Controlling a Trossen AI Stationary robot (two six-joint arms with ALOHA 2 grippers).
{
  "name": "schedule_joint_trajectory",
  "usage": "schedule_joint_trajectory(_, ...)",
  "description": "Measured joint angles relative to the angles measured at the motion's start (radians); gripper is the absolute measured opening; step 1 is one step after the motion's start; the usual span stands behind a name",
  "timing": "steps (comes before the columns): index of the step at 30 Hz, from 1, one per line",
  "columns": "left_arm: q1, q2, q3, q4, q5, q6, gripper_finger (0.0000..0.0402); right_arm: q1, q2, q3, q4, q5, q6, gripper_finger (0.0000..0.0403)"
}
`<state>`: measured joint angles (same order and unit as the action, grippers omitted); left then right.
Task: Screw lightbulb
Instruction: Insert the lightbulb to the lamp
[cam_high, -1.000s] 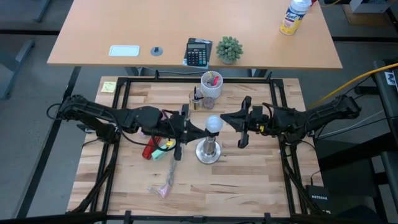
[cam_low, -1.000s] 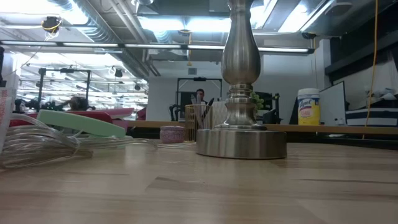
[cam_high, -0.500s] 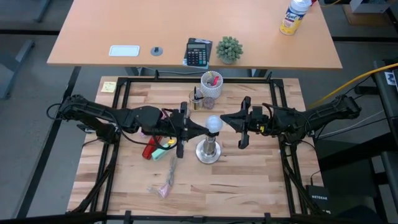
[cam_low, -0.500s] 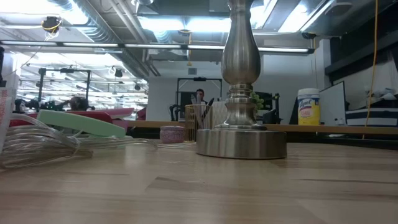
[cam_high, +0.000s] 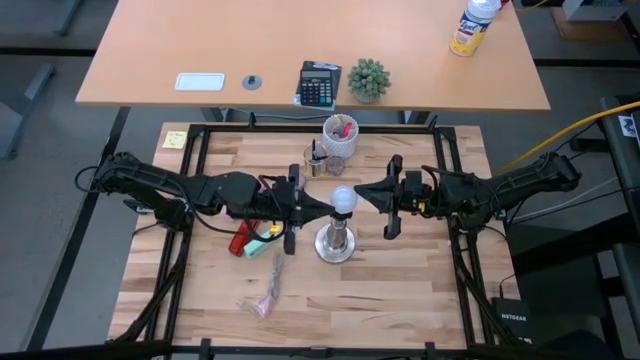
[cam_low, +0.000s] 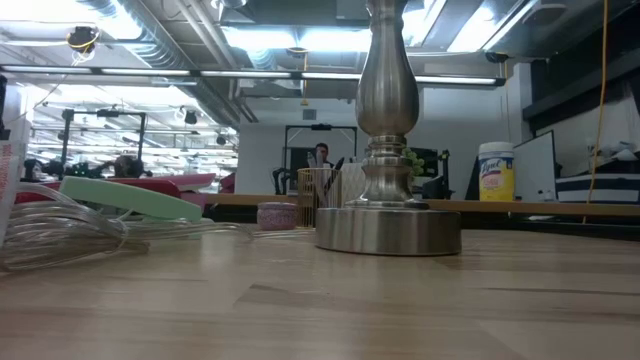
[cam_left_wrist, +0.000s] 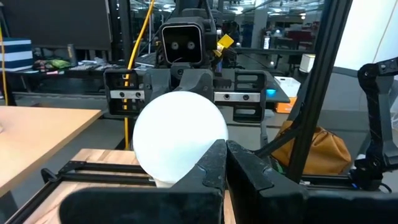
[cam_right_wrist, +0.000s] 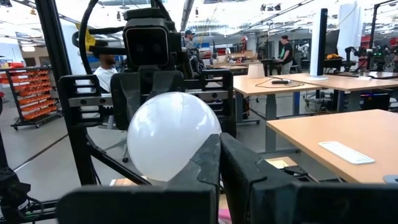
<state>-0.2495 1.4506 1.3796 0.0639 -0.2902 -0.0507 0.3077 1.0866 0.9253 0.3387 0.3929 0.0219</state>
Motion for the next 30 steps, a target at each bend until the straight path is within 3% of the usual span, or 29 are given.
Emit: schedule_joint_trajectory(30, -0.002, -0.002, 0.001, -0.028, -0.031, -0.032, 0.0003, 0.0, -0.007, 0.0, -0.025, -0.045, 0.034, 0.0014)
